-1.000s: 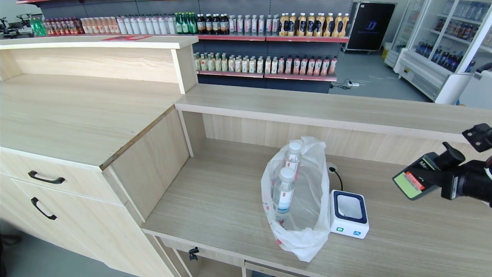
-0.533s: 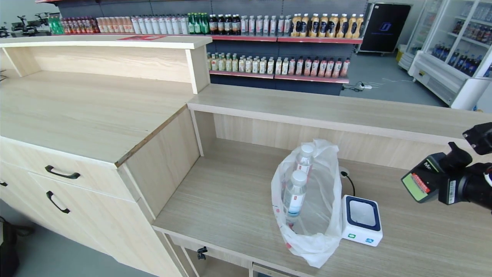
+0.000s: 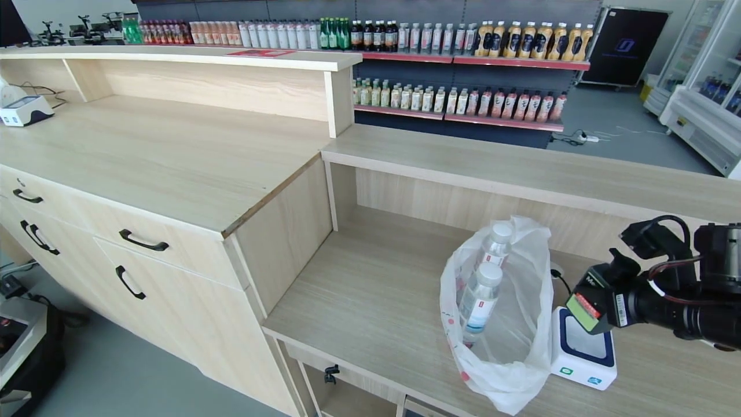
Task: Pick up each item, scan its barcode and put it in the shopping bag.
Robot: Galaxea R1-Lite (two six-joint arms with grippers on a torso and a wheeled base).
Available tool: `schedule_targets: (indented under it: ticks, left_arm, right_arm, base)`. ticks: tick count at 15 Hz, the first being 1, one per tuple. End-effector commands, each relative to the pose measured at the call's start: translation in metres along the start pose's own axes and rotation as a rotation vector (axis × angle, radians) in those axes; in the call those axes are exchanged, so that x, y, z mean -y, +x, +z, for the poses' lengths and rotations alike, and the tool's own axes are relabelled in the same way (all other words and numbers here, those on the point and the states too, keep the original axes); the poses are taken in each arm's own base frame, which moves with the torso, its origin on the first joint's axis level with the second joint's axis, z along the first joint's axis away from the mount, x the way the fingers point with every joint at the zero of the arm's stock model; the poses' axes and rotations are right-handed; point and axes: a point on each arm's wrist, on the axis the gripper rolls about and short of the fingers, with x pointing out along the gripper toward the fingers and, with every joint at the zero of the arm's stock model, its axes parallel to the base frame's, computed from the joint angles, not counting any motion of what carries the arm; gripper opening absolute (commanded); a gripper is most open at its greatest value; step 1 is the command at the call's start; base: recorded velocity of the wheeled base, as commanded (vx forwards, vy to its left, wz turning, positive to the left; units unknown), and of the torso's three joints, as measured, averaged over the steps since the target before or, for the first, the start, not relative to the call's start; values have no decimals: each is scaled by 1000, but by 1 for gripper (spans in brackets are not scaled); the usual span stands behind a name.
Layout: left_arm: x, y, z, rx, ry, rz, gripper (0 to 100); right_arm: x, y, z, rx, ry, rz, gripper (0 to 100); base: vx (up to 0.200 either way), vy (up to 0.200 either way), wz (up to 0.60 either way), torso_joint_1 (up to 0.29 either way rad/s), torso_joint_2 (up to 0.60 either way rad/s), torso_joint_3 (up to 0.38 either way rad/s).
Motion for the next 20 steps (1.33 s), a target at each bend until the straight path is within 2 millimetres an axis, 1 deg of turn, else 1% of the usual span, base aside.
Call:
schedule_targets:
  ticks: [1, 4, 7, 10, 12, 14, 18, 20]
  left_arm:
    - [0, 0, 0, -1, 0, 0, 100]
    - [0, 0, 0, -1, 0, 0, 100]
    - [0, 0, 0, -1, 0, 0, 100]
    - [0, 0, 0, -1, 0, 0, 100]
    - [0, 0, 0, -1, 1, 0, 100]
    - [0, 0, 0, -1, 0, 0, 100]
    - [0, 0, 0, -1, 0, 0, 100]
    - [0, 0, 0, -1, 0, 0, 100]
  right_arm:
    - [-2, 21, -13, -66, 4, 21, 0]
    - [-8, 36, -12, -19, -16, 38, 0]
    - [-10, 55, -16, 15, -26, 44, 0]
    - [-17, 68, -15, 71, -35, 58, 0]
    - [-25, 69, -12, 102, -35, 82, 0]
    - [-30, 71, -11, 113, -43, 112, 0]
    - [-35, 78, -14, 136, -54, 157, 0]
    - [-37, 83, -19, 130, -58, 164, 0]
  base:
    - [0, 0, 0, 0, 0, 0]
    - [0, 0, 0, 0, 0, 0]
    - [0, 0, 0, 0, 0, 0]
    - [0, 0, 0, 0, 0, 0]
    - [0, 0, 0, 0, 0, 0]
    - [0, 0, 0, 0, 0, 0]
    - [0, 0, 0, 0, 0, 0]
    - [0, 0, 0, 0, 0, 0]
